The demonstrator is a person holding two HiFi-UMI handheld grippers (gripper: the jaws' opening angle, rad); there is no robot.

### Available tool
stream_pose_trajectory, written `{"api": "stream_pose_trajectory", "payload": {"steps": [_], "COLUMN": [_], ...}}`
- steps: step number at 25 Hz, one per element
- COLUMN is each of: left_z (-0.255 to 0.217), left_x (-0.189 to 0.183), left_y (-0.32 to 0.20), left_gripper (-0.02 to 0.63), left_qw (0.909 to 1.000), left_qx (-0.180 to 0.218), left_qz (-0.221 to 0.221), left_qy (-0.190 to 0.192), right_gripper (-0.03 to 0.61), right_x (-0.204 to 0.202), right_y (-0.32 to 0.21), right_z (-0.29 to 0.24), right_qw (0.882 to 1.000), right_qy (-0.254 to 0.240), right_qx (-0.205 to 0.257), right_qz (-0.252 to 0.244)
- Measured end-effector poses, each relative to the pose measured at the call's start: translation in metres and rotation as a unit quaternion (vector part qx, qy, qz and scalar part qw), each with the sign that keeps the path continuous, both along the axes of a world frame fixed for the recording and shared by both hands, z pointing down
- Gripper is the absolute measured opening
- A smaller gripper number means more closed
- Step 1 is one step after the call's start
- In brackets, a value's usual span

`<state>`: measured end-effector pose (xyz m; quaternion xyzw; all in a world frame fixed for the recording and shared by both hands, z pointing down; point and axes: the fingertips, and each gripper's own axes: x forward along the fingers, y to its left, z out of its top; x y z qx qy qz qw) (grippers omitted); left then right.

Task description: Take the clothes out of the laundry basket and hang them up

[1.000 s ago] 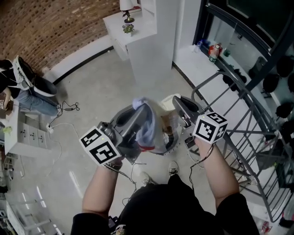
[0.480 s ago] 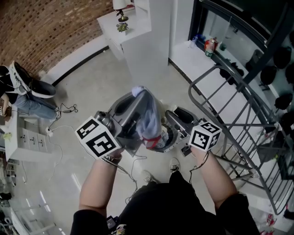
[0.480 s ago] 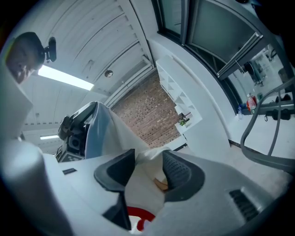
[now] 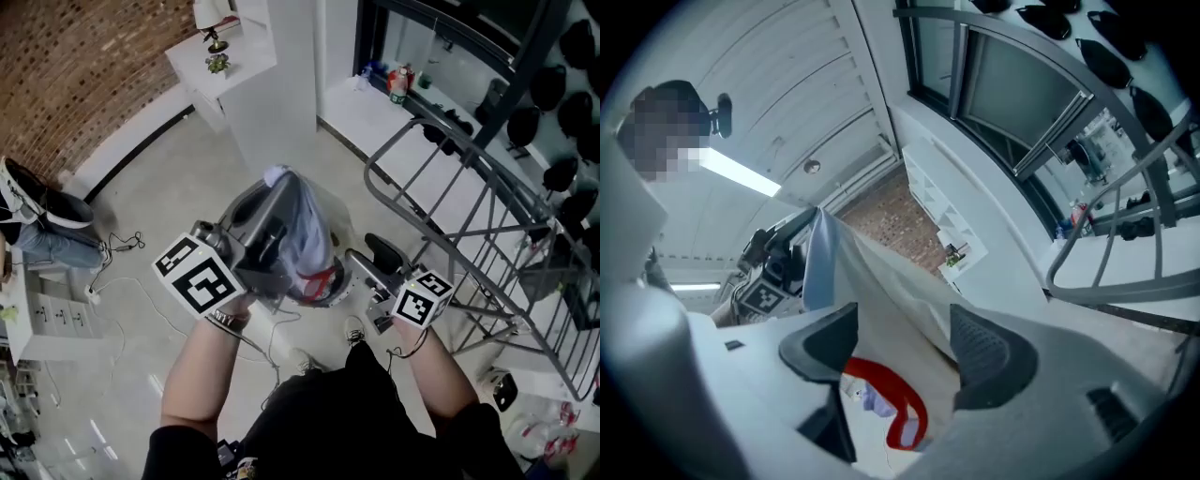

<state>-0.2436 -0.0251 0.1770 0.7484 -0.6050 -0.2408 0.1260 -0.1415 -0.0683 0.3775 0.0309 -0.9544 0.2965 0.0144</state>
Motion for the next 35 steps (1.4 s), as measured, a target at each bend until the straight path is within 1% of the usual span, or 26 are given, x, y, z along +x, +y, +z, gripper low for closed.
{"api": "stream_pose_trajectory", "payload": {"steps": [5,9,11,14,15,16,18,20,22,26,27,28,29,30,31,35], "left_z": [-0.003,-0.001,-0.001,-0.003,-0.005,-0.006,-0.011,-0.019,-0.031,-0.052,-0.057,-0.062,-0.065,-0.067,-0.068,-0.058], "left_x": [0.013,0.028,0.034,0.040,0.043,0.046,0.051,0.054,0.058,0.077,0.080,0.083,0.086,0.088,0.089,0.084], "left_y": [-0.006,-0.016,-0.020,-0.021,-0.021,-0.020,-0.019,-0.018,-0.017,-0.017,-0.016,-0.016,-0.015,-0.015,-0.015,-0.017], "left_gripper": [0.023,0.023,0.024,0.025,0.023,0.024,0.025,0.024,0.024,0.024,0.025,0.023,0.025,0.025,0.025,0.025], "left_qw": [0.9993,0.9983,0.9975,0.9962,0.9957,0.9954,0.9946,0.9938,0.9928,0.9908,0.9909,0.9912,0.9917,0.9925,0.9933,0.9958], "left_qx": [0.008,0.009,0.010,0.015,0.017,0.019,0.023,0.030,0.039,0.057,0.060,0.062,0.063,0.062,0.059,0.030], "left_qz": [0.036,0.058,0.070,0.086,0.090,0.094,0.101,0.107,0.113,0.123,0.121,0.117,0.111,0.103,0.093,0.045], "left_qy": [-0.004,0.000,0.006,0.011,0.011,0.012,0.012,0.012,0.011,0.004,-0.001,-0.007,-0.014,-0.023,-0.034,-0.073], "right_gripper": [0.322,0.347,0.361,0.402,0.405,0.410,0.416,0.416,0.413,0.408,0.386,0.309,0.177,0.080,0.024,0.014], "right_x": [0.018,0.028,0.033,0.042,0.047,0.053,0.066,0.074,0.076,0.061,0.054,0.048,0.043,0.041,0.041,0.057], "right_y": [0.035,0.058,0.062,0.058,0.054,0.049,0.038,0.025,0.012,-0.005,-0.008,-0.010,-0.011,-0.014,-0.016,-0.027], "right_z": [0.041,0.077,0.096,0.125,0.134,0.141,0.155,0.165,0.168,0.162,0.160,0.156,0.151,0.144,0.136,0.104], "right_qw": [0.999,0.994,0.989,0.976,0.972,0.968,0.964,0.963,0.964,0.973,0.974,0.976,0.977,0.980,0.982,0.988], "right_qy": [0.048,0.099,0.131,0.185,0.200,0.212,0.230,0.238,0.237,0.208,0.203,0.197,0.188,0.177,0.165,0.125], "right_qx": [0.007,0.035,0.056,0.099,0.107,0.109,0.100,0.084,0.074,0.079,0.084,0.087,0.088,0.088,0.086,0.070], "right_qz": [0.014,0.018,0.029,0.055,0.065,0.074,0.089,0.096,0.096,0.062,0.052,0.044,0.039,0.039,0.041,0.054]}}
